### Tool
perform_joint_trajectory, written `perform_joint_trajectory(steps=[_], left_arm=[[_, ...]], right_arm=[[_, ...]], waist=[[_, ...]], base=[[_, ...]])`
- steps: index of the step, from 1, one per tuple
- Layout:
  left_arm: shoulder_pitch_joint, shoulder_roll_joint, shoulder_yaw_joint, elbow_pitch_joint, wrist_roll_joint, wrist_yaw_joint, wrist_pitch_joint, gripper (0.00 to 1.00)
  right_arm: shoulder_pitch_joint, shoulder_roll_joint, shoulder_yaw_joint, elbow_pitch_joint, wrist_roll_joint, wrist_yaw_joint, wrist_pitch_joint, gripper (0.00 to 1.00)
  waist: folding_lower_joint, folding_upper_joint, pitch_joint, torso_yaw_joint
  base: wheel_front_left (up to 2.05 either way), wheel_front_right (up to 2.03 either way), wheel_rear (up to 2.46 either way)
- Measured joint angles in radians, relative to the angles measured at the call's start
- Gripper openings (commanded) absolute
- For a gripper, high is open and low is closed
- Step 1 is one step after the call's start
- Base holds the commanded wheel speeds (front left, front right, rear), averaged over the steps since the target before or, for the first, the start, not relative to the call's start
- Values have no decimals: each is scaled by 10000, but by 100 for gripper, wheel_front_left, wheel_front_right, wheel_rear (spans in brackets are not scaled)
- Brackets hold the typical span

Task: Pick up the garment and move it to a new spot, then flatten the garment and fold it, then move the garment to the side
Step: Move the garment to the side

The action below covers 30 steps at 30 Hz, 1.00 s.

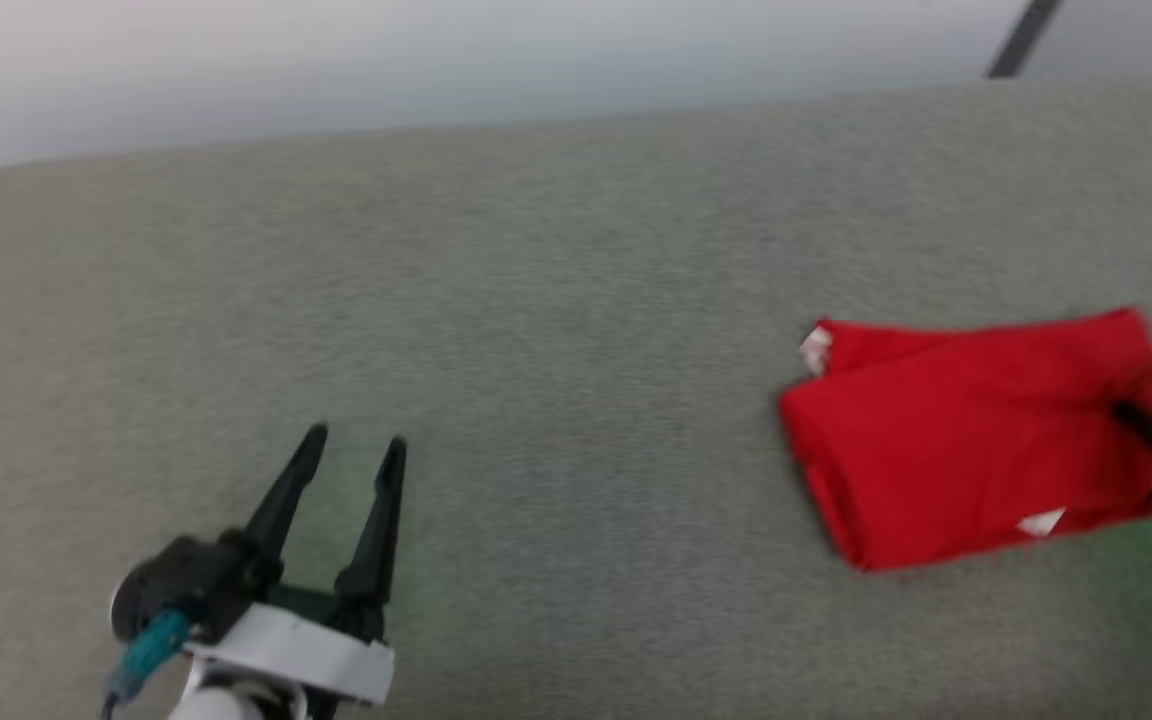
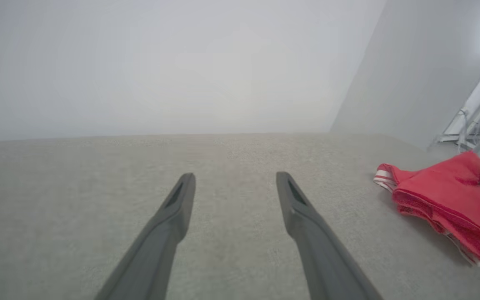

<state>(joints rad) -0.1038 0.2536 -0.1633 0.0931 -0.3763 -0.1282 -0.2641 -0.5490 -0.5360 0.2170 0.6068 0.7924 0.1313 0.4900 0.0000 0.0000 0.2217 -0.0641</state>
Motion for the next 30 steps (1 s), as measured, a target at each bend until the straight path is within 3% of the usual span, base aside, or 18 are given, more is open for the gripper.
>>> perform_joint_trajectory(steps=[6, 13, 20, 30], left_arm=[[-1012, 495, -773, -75, 261, 0, 0, 100], [-2561, 1302, -1630, -230, 345, 0, 0, 100], [-3727, 1755, -2023, -483, 343, 0, 0, 100], [-3976, 2213, -2155, -642, 343, 0, 0, 100]], right_arm=[[-560, -577, -522, 403, 38, 0, -863, 0], [-1845, -1269, -932, 1381, -686, 0, -1313, 0], [-3096, -1450, -1166, 2529, -1839, 0, -2148, 0], [-4562, -1160, -1348, 4556, -3894, 0, -3779, 0]], waist=[[0, 0, 377, -763], [0, 0, 1207, -1246], [0, 1, 2016, -1477], [0, 0, 2857, -1562]], base=[[0, 0, 0], [0, 0, 0], [0, 0, 0], [0, 0, 0]])
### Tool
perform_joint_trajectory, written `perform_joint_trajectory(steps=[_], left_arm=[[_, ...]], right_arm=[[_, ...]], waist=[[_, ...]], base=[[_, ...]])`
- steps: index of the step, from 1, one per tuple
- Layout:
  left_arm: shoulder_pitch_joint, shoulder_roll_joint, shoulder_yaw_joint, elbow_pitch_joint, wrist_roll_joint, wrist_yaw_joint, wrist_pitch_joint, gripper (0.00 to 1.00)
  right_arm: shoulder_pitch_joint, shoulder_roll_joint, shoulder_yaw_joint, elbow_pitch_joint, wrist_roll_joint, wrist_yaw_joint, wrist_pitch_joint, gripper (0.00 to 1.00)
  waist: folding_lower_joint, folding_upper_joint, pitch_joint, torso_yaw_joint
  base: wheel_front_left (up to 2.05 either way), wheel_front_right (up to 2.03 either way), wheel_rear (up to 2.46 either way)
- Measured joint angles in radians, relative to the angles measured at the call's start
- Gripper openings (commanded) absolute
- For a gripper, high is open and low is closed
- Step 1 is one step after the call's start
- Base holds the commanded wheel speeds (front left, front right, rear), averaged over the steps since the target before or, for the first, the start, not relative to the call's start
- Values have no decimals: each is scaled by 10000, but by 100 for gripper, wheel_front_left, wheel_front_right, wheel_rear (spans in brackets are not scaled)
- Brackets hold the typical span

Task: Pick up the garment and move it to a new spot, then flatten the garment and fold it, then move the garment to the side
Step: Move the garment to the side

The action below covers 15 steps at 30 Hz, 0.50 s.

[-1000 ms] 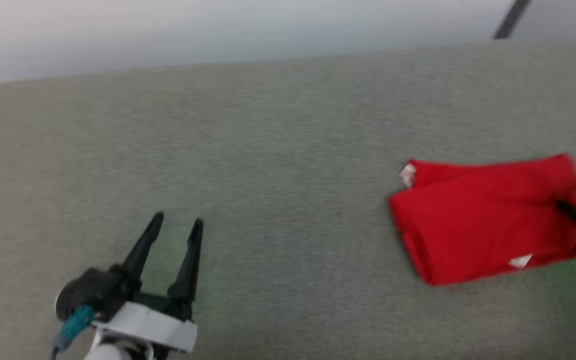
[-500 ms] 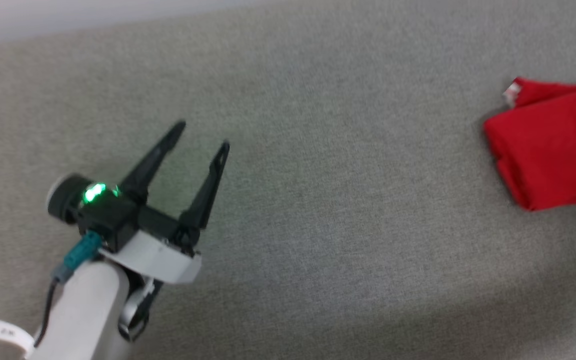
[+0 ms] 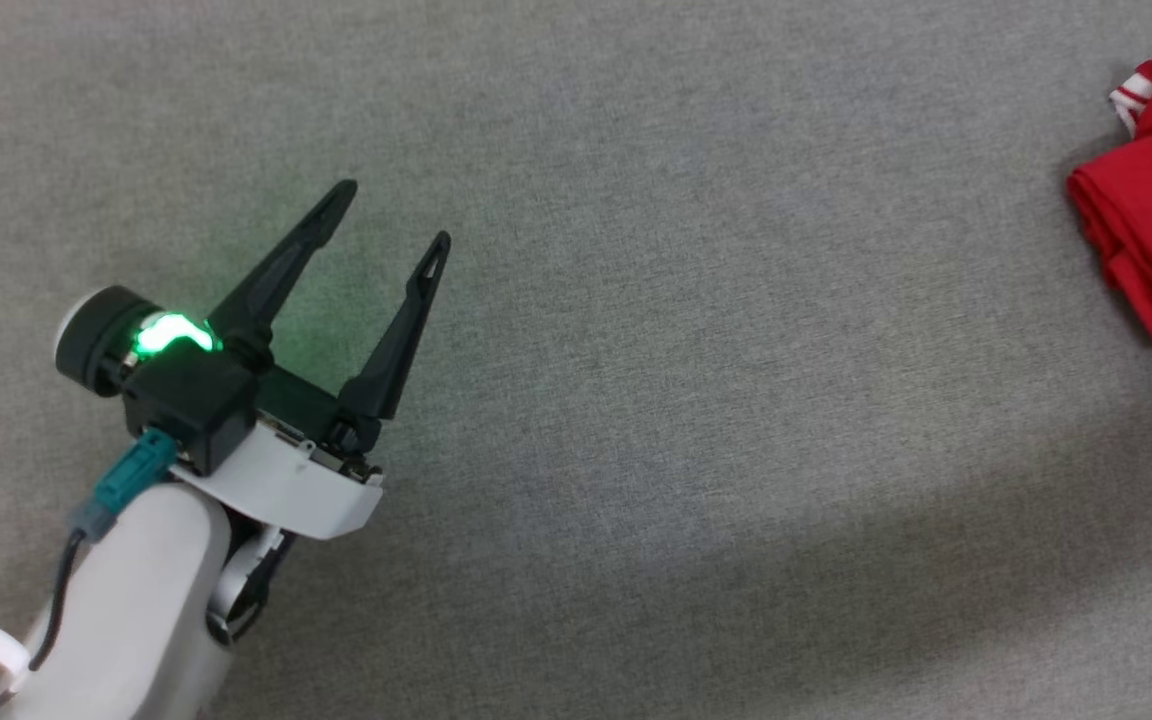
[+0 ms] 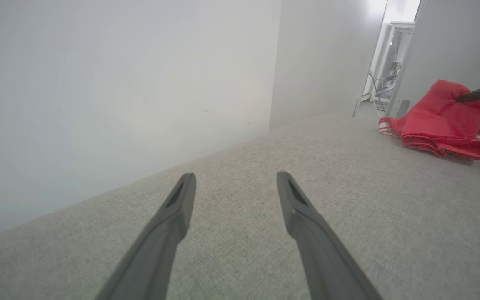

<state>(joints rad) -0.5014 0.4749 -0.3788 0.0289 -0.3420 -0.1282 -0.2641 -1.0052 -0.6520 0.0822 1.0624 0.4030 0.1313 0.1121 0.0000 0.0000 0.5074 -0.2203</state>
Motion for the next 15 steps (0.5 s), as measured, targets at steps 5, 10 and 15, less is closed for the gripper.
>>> perform_joint_trajectory(steps=[5, 10, 15], left_arm=[[12, 42, 121, -59, -13, 0, 0, 100], [220, -21, 222, 115, -15, 0, 0, 100], [540, -502, 324, 360, -65, -2, 0, 100]], right_arm=[[-230, 359, -75, 727, -391, 0, -625, 29], [-310, 420, 27, 1068, -445, 0, -988, 100], [-164, 314, 485, 1145, -539, 0, -1170, 100]], waist=[[0, 0, 80, 30], [0, 0, -137, 20], [0, 0, -575, 59]], base=[[0, 0, 0], [0, 0, 0], [0, 0, 0]])
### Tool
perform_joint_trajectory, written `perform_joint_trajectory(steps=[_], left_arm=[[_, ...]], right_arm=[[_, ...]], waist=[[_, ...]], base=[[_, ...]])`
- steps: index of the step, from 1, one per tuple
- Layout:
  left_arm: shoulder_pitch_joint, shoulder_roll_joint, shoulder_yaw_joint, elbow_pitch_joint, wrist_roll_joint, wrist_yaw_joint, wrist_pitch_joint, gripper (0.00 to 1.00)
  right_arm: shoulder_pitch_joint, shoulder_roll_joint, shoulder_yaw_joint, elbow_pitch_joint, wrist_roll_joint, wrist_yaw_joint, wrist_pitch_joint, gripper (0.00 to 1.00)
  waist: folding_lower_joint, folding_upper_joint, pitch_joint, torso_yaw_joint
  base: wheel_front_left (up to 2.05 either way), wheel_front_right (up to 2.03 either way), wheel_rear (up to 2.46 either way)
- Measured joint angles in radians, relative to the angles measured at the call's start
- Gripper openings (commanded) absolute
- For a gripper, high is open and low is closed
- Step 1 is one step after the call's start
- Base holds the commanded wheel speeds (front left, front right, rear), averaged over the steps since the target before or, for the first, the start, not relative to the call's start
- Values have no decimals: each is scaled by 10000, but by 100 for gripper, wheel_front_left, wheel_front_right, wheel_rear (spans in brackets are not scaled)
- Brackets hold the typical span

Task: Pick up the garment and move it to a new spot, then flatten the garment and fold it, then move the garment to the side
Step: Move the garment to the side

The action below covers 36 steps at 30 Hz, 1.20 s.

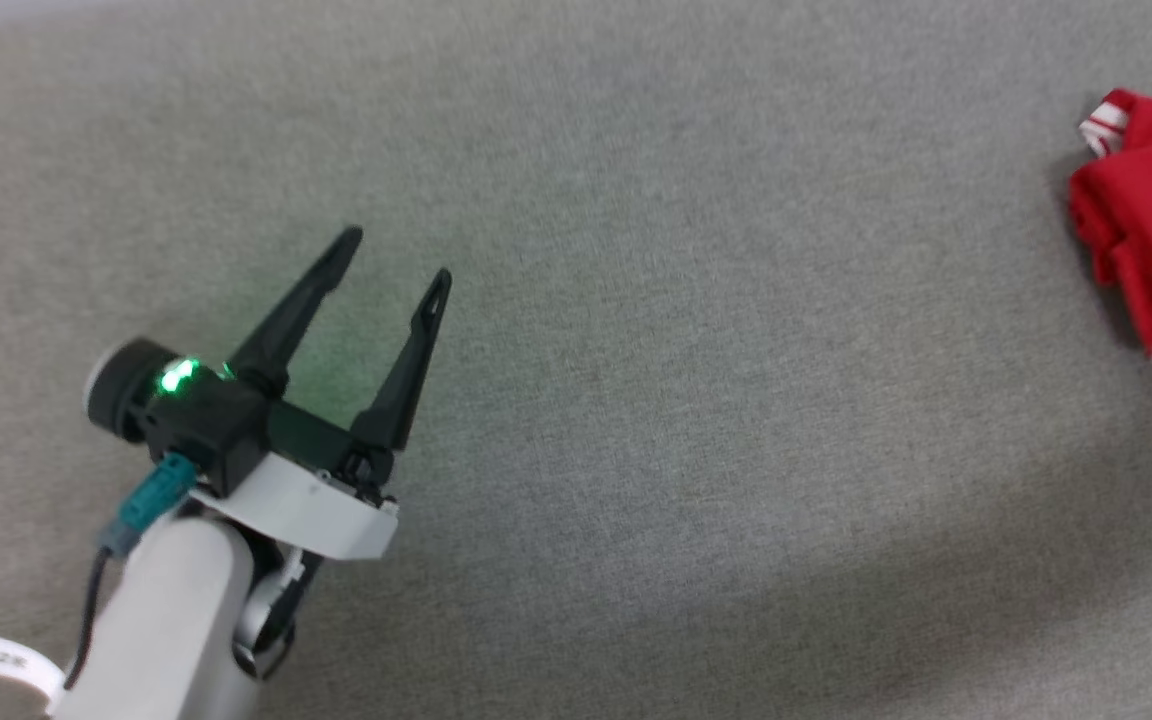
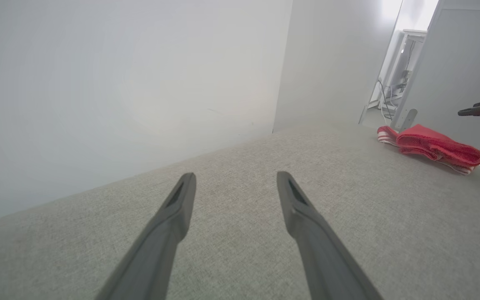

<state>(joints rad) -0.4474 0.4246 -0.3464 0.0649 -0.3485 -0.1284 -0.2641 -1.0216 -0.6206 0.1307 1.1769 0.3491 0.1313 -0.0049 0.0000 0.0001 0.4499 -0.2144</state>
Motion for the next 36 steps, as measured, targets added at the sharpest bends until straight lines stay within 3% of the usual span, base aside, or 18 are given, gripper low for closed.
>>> perform_joint_trajectory(steps=[12, 19, 27, 36], left_arm=[[2390, -1185, 1256, 731, -52, -8, 0, 100], [3431, -1705, 1994, 1277, -98, -8, 0, 100], [4396, -2113, 2757, 1553, -21, -8, 0, 100], [4609, -2451, 3225, 1632, -12, -8, 0, 100]], right_arm=[[2318, 1208, 2268, -1904, 1348, 0, -715, 100], [3746, 1862, 2499, -2500, 2408, 0, -1816, 100], [4752, 2694, 2694, -2897, 2761, 0, -2435, 100], [5612, 2763, 2727, -4389, 2790, 0, -2562, 100]], waist=[[0, 0, -1694, 393], [0, 0, -2655, 887], [0, 0, -3646, 1498], [0, 0, -4561, 2054]], base=[[0, 0, 0], [0, 0, 0], [0, 0, 0], [0, 0, 0]])
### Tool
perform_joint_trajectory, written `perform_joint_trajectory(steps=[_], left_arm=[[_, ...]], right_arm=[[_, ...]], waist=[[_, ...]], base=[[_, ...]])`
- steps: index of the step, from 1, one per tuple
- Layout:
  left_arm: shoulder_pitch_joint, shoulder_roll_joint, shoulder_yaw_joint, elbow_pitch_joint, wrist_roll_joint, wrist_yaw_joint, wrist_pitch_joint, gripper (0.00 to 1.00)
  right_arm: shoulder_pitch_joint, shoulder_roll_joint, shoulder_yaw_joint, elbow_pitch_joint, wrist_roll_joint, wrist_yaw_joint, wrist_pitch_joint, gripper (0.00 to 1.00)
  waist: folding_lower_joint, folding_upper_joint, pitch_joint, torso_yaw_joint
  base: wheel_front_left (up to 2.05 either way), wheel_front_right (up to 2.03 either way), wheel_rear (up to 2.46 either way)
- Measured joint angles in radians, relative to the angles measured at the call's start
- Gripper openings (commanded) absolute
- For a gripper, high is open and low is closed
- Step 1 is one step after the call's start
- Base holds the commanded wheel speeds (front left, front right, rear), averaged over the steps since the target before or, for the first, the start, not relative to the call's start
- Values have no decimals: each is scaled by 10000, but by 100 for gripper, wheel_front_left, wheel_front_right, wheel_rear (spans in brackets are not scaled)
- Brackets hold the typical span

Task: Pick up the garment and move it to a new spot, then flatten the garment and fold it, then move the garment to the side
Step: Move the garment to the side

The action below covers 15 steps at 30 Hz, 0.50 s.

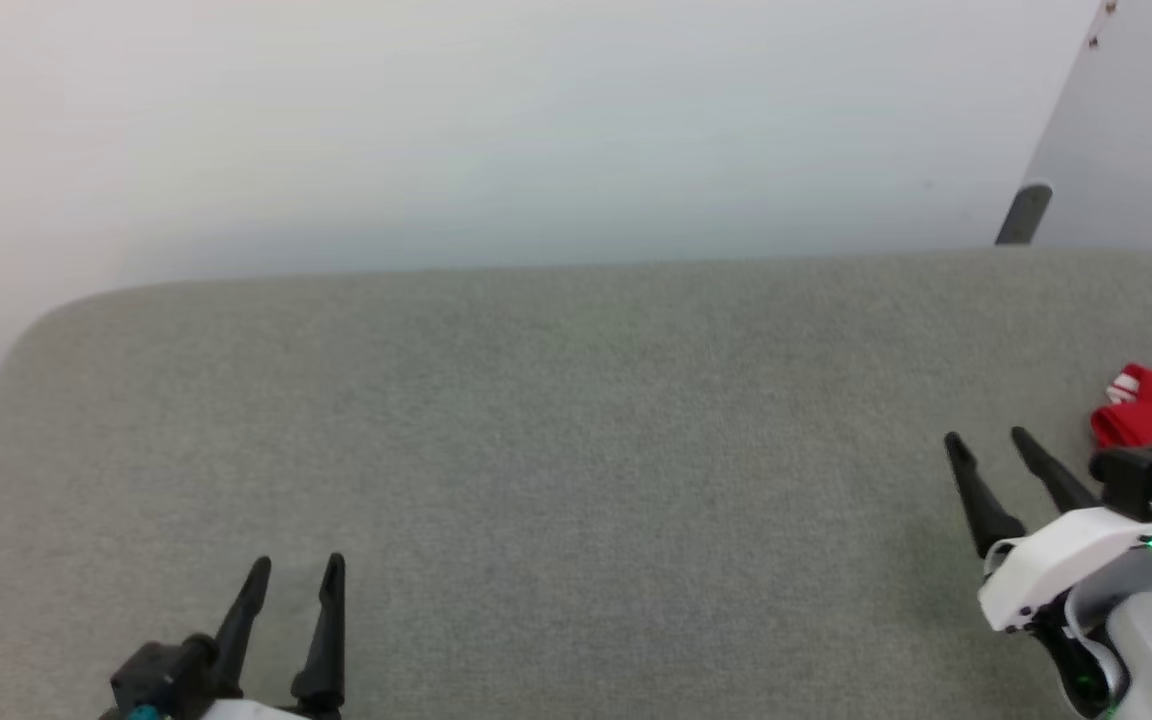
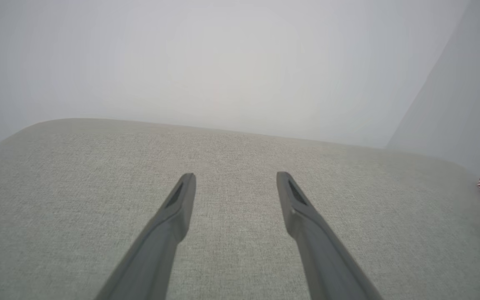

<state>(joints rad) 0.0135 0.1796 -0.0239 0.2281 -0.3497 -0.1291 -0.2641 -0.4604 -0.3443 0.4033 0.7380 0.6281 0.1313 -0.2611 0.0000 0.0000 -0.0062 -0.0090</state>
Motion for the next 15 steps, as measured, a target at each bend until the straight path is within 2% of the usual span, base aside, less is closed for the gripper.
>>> perform_joint_trajectory(steps=[11, 15], left_arm=[[768, -447, 362, -407, 144, 0, 0, 100], [1150, -581, 445, -663, 286, 0, 0, 100]], right_arm=[[1850, -566, -995, -2000, -585, 0, -2, 100], [2708, -516, -1442, -2788, -798, 0, 15, 100]], waist=[[0, 0, -818, 213], [0, 0, -919, 160]], base=[[0, 0, 0], [0, 0, 0]])
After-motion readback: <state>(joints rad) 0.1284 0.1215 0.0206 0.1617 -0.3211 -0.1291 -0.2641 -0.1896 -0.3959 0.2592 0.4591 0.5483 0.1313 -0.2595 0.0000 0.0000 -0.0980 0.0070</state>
